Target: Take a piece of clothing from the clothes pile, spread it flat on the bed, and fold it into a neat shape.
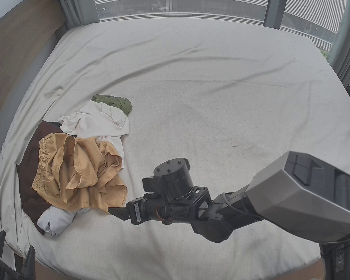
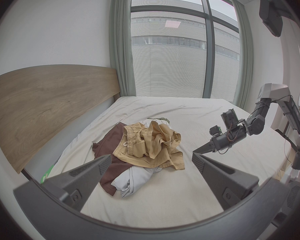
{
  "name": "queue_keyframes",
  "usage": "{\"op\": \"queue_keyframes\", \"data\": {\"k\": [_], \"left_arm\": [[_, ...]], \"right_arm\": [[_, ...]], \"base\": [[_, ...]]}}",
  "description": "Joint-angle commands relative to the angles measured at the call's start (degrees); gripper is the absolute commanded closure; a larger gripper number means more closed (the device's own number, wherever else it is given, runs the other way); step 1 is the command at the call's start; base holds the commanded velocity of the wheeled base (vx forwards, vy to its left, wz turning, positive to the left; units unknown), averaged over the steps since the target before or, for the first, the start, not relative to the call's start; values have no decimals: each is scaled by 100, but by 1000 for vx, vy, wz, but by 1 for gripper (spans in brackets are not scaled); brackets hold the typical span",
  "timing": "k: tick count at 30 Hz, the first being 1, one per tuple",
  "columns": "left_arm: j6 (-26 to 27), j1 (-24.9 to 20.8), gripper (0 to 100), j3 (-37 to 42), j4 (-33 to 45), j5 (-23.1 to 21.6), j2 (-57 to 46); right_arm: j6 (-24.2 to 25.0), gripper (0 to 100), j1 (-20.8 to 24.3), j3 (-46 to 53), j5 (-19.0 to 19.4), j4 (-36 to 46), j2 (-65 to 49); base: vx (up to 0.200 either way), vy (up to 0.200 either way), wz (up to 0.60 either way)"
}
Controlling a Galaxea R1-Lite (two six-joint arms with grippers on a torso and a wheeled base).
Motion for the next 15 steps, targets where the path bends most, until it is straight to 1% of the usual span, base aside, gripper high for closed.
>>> {"op": "queue_keyframes", "data": {"k": [1,3,5,10,11,15], "left_arm": [[-10,-7,0,101,-1,1,-93],[-10,2,0,101,-1,1,-93],[-10,2,0,101,-1,1,-93],[-10,-7,0,101,-1,1,-93],[-10,2,0,101,-1,1,-93],[-10,2,0,101,-1,1,-93]], "right_arm": [[82,0,125,-525,-87,254,523],[91,0,125,-639,-113,324,593],[109,0,133,-912,-245,456,760],[328,0,160,-1149,-333,526,971],[434,0,168,-1281,-394,544,1050],[460,0,168,-1492,-509,685,1147]], "base": [[0,0,0],[0,0,0],[0,0,0],[0,0,0],[0,0,0],[0,0,0]]}}
